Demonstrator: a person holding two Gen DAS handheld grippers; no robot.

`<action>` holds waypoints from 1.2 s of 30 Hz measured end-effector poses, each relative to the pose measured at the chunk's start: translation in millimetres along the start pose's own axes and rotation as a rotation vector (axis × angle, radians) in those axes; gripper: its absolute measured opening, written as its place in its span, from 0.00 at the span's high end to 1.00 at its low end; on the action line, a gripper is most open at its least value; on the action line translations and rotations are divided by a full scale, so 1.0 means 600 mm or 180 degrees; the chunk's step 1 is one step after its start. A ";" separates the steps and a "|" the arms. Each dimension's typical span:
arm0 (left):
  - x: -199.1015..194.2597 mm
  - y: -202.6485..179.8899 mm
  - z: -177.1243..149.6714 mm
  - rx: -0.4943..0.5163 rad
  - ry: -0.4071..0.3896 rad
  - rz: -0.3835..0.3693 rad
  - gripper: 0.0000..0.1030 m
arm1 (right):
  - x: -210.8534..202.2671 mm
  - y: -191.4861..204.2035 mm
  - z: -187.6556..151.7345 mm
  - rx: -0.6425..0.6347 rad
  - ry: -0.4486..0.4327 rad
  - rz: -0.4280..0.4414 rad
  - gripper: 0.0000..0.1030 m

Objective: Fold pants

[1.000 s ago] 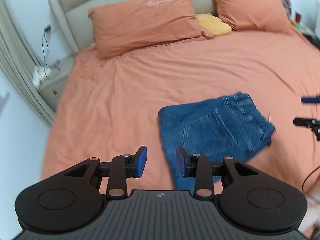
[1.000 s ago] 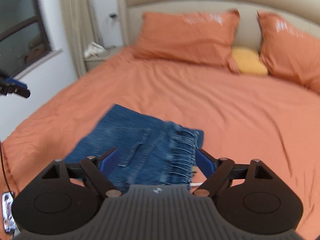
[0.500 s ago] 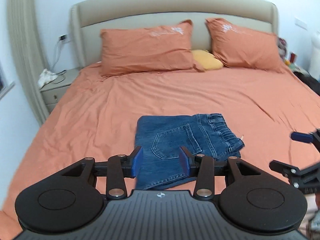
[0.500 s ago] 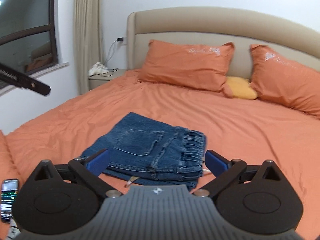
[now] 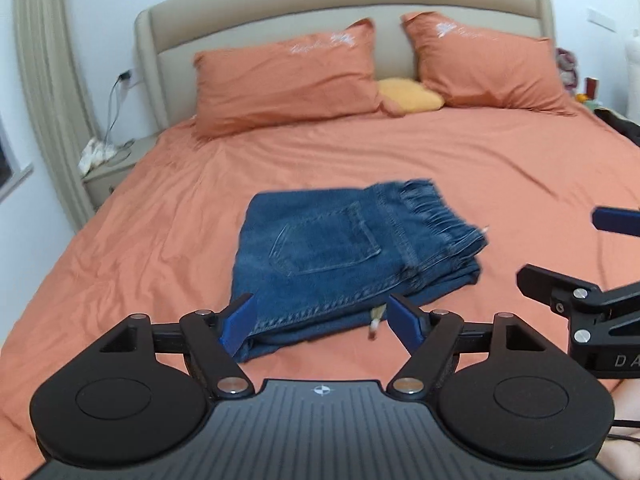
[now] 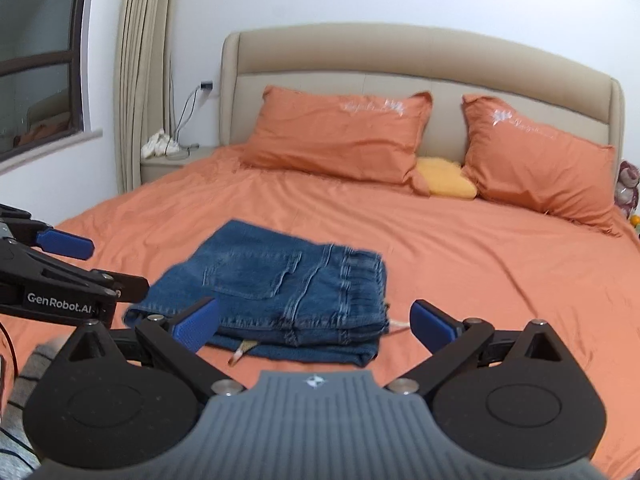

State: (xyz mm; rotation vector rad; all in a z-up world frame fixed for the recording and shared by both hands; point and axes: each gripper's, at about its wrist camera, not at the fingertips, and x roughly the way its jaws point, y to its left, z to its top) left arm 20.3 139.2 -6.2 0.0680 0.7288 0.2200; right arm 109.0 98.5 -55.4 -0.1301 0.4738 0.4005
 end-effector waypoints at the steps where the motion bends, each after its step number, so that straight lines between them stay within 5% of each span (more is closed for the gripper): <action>1: 0.006 0.007 -0.004 -0.0084 0.0028 0.0012 0.16 | 0.009 0.003 -0.003 -0.0002 0.0057 -0.0020 0.06; 11: 0.036 0.043 -0.022 -0.0414 0.0163 0.0054 0.16 | 0.045 0.005 -0.017 0.0059 0.0252 -0.0060 0.06; 36: 0.022 0.034 -0.019 -0.0444 0.0210 0.0041 0.16 | 0.020 -0.005 -0.011 0.0165 0.0161 -0.0019 0.06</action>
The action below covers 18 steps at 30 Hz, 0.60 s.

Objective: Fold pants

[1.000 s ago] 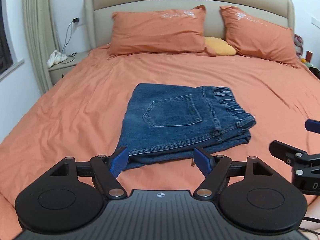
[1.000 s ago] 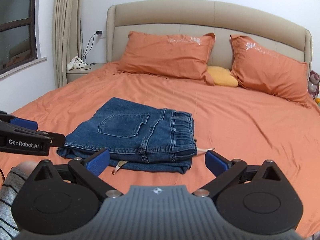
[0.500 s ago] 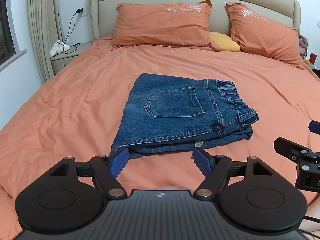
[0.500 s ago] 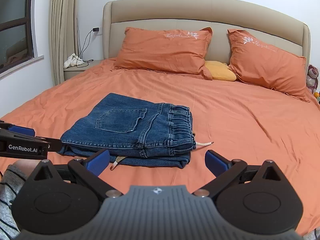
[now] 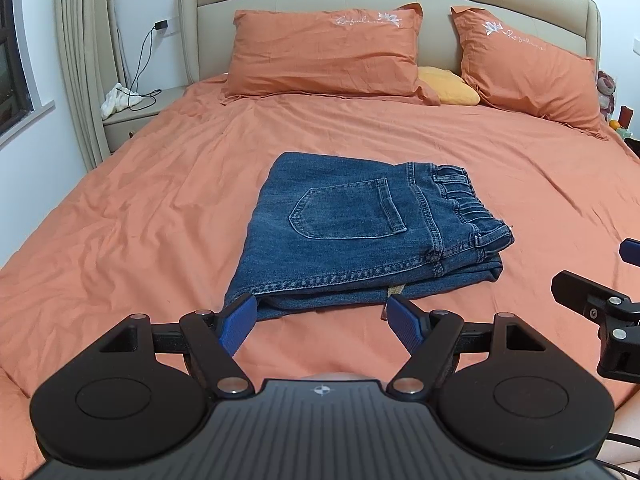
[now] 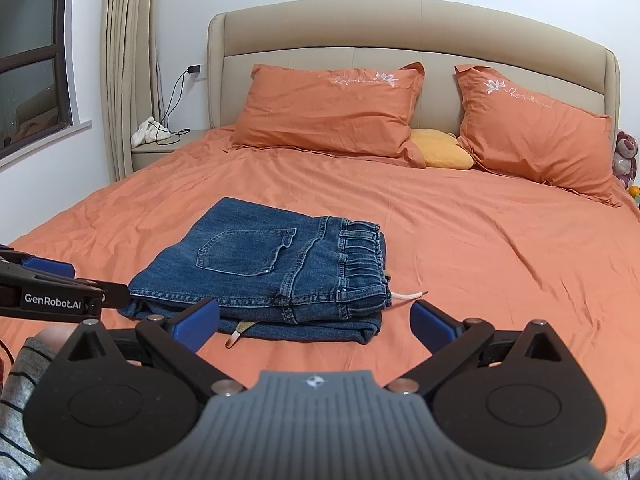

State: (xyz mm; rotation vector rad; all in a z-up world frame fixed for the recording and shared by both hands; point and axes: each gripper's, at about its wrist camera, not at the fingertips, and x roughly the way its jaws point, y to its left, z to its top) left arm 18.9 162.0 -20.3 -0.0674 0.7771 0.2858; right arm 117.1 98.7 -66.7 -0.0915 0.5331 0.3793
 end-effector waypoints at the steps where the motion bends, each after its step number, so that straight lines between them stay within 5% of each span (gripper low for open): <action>1: 0.000 0.000 0.000 0.0001 0.0000 -0.0001 0.16 | -0.001 0.000 0.000 0.0000 0.0000 0.0003 0.06; 18: -0.005 0.003 0.003 -0.0006 -0.0021 -0.0008 0.16 | -0.008 0.005 0.002 -0.0025 -0.0012 0.0034 0.06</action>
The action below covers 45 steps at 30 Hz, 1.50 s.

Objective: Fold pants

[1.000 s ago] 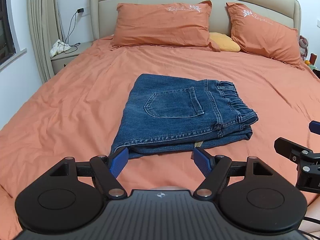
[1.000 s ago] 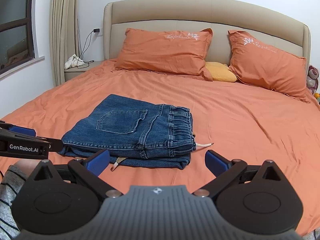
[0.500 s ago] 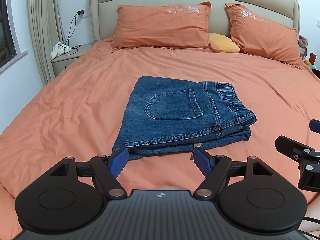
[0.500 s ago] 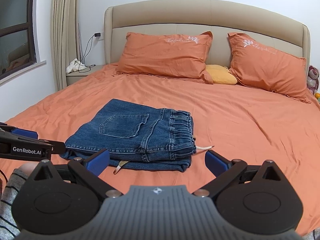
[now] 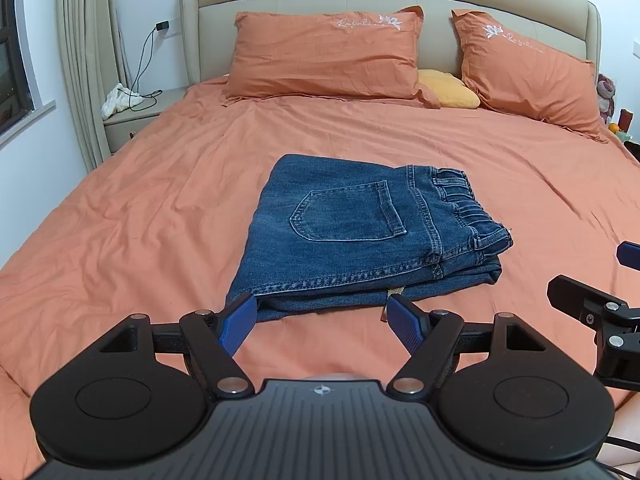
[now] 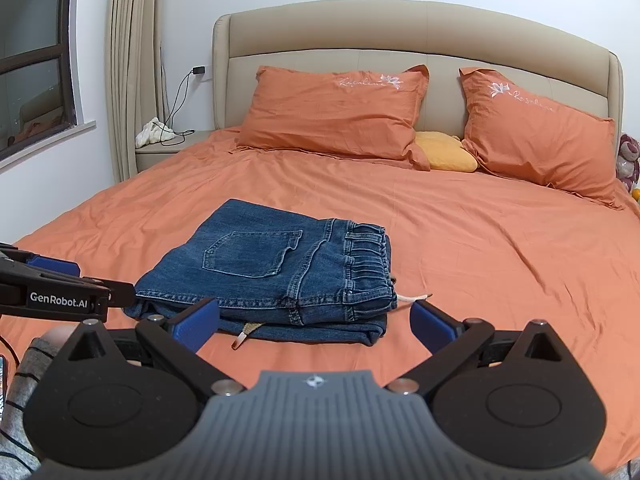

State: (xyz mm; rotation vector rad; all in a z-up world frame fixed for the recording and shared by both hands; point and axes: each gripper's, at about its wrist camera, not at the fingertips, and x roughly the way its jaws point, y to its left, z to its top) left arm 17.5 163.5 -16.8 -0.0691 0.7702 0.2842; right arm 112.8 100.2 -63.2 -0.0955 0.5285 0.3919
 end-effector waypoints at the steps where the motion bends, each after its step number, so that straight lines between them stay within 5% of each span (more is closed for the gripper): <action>1: 0.000 0.000 0.000 0.0000 0.0001 -0.0002 0.16 | 0.000 0.000 0.000 0.0005 0.0003 0.0001 0.06; 45: -0.007 -0.004 0.001 -0.0009 -0.0013 -0.0010 0.16 | -0.005 0.005 0.000 0.0055 0.0007 0.0021 0.06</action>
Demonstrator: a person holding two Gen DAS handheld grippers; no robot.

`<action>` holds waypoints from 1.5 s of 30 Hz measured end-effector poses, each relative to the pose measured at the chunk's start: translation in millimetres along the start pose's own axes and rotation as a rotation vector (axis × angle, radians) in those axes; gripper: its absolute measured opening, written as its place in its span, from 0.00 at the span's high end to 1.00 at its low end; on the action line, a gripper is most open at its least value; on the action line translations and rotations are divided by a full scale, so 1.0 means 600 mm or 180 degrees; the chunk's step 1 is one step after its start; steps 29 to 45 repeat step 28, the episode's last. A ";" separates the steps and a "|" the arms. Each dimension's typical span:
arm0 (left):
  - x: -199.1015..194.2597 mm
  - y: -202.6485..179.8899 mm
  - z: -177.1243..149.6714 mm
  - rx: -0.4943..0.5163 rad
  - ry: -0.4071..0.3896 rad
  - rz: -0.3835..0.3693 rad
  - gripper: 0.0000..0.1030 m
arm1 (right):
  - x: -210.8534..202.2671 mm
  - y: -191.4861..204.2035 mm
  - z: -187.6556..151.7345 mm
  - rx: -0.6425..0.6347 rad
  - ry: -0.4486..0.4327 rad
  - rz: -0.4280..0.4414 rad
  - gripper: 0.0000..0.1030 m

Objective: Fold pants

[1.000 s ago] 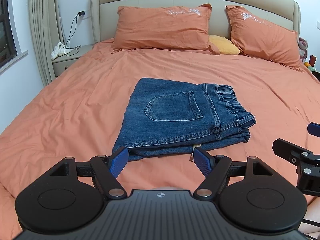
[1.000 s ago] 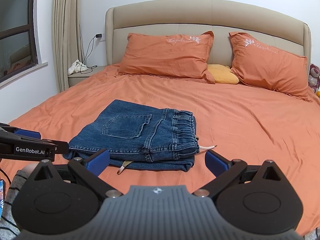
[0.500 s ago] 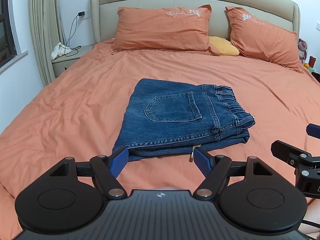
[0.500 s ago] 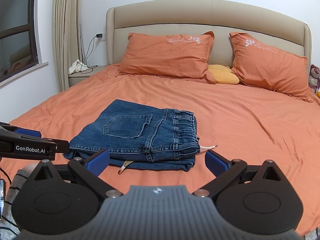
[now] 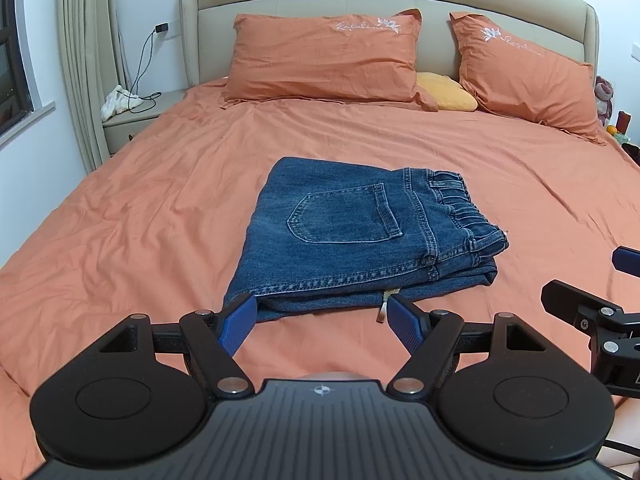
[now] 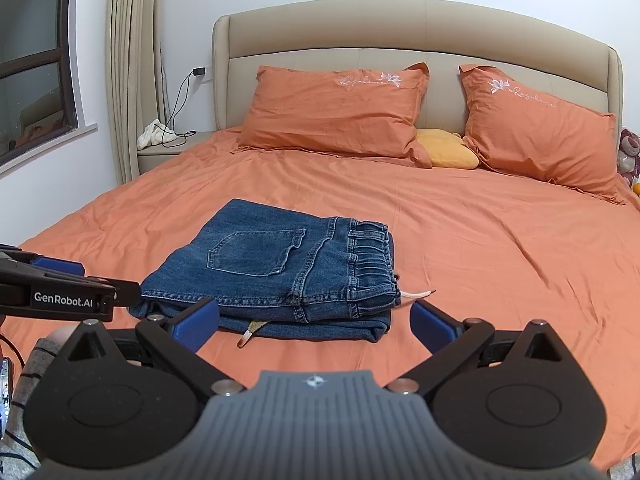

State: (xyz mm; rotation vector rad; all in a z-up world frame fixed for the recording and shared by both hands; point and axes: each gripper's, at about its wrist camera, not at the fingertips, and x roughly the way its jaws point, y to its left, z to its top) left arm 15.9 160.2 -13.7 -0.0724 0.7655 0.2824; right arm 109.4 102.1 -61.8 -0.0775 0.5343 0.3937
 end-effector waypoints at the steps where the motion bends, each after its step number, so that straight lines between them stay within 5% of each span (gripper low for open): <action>1: -0.001 -0.001 0.000 0.0001 -0.0001 -0.0001 0.16 | -0.001 -0.001 0.000 0.0003 -0.0003 0.0002 0.06; 45: -0.020 -0.014 -0.001 0.0011 -0.0067 -0.0070 0.16 | -0.019 -0.011 0.012 0.0035 0.0081 0.0003 0.06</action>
